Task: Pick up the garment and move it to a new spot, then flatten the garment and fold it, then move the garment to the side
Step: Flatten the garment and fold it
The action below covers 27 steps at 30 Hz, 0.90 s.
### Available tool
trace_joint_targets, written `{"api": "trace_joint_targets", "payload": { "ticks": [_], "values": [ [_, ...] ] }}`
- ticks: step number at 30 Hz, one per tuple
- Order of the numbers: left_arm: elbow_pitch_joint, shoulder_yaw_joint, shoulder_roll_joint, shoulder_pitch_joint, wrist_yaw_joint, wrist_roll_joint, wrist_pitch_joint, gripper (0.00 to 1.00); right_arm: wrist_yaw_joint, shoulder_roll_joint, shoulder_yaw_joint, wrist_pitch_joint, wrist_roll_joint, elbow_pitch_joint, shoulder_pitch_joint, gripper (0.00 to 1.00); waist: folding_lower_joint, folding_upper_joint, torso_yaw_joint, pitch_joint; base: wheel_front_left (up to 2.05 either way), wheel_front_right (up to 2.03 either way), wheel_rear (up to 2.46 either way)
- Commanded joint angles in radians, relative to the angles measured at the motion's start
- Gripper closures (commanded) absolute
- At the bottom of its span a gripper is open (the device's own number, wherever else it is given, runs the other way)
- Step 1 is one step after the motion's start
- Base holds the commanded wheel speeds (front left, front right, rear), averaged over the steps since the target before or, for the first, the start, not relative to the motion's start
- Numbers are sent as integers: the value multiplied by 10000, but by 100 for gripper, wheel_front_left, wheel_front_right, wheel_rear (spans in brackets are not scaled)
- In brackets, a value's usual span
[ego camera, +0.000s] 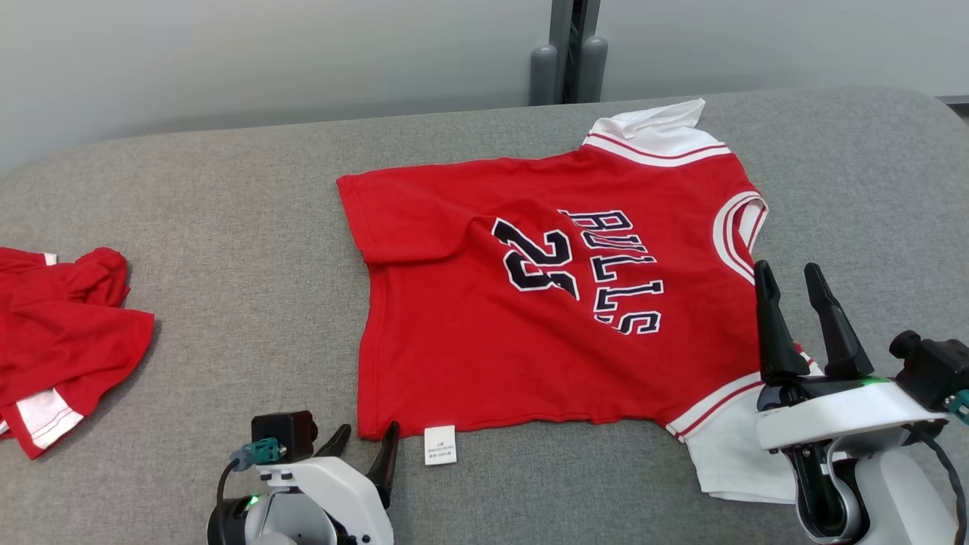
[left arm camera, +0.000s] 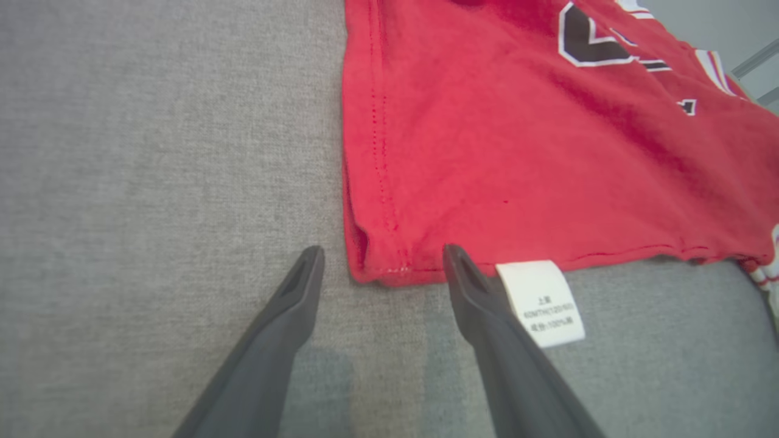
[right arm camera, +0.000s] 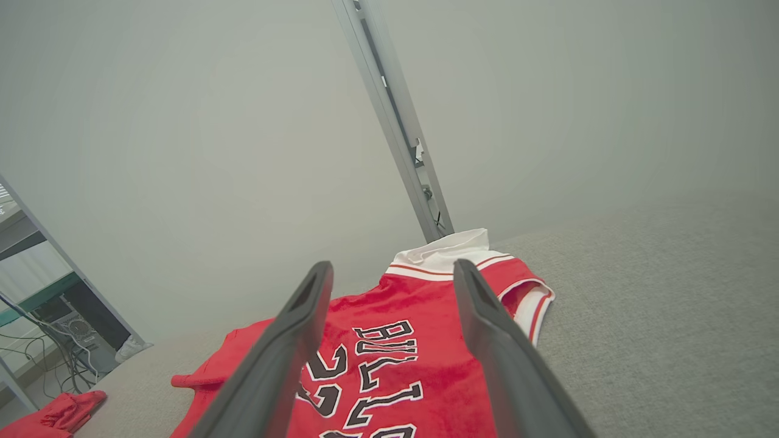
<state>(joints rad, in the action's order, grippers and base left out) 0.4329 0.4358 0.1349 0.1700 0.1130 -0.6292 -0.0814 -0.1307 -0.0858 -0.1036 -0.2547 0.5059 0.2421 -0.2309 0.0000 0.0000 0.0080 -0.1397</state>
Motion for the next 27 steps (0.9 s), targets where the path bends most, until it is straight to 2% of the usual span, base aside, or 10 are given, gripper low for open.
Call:
{"api": "trace_joint_targets", "payload": {
  "ticks": [1, 4, 5, 6, 7, 14, 22, 27],
  "values": [
    [11, -75, -11, 124, 19, -126, 33, 0, -1, -41, 26, -54, 55, 22, -28, 0, 0, 0, -34, -39, 0, 0, 0],
    [77, -108, -9, 222, 39, -118, 108, 0, -1, -96, 70, -77, -28, 21, -67, 0, 0, 0, -71, -112, 0, 0, 0],
    [128, -73, -29, 211, 10, -121, 107, 11, -1, -112, 96, -86, -39, 11, -83, 0, 0, 0, -84, -139, 0, 0, 0],
    [164, -37, -50, 195, -43, -150, 81, 71, -1, -123, 124, -90, -56, 6, -87, 0, 0, 0, -97, -160, 0, 0, 0],
    [183, -36, -65, 203, -64, -187, 95, 100, -1, -140, 150, -93, -80, 3, -85, 0, 0, 0, -109, -179, 0, 0, 0],
    [-182, -294, -10, 388, 5, -205, 684, 100, -1, -210, 625, -79, -77, 179, 222, 0, 0, 0, -248, -336, 0, 0, 0],
    [-774, -764, 68, 683, 224, -175, 1531, 100, -1, 56, 1183, 71, 638, 201, 1307, 0, 0, 0, -730, -632, 0, 0, 0],
    [-864, -987, 44, 819, 288, -229, 1953, 100, -1, 135, 1047, 376, 983, 189, 1938, 0, 0, 0, -1029, -774, 0, 0, 0]
  ]
}}
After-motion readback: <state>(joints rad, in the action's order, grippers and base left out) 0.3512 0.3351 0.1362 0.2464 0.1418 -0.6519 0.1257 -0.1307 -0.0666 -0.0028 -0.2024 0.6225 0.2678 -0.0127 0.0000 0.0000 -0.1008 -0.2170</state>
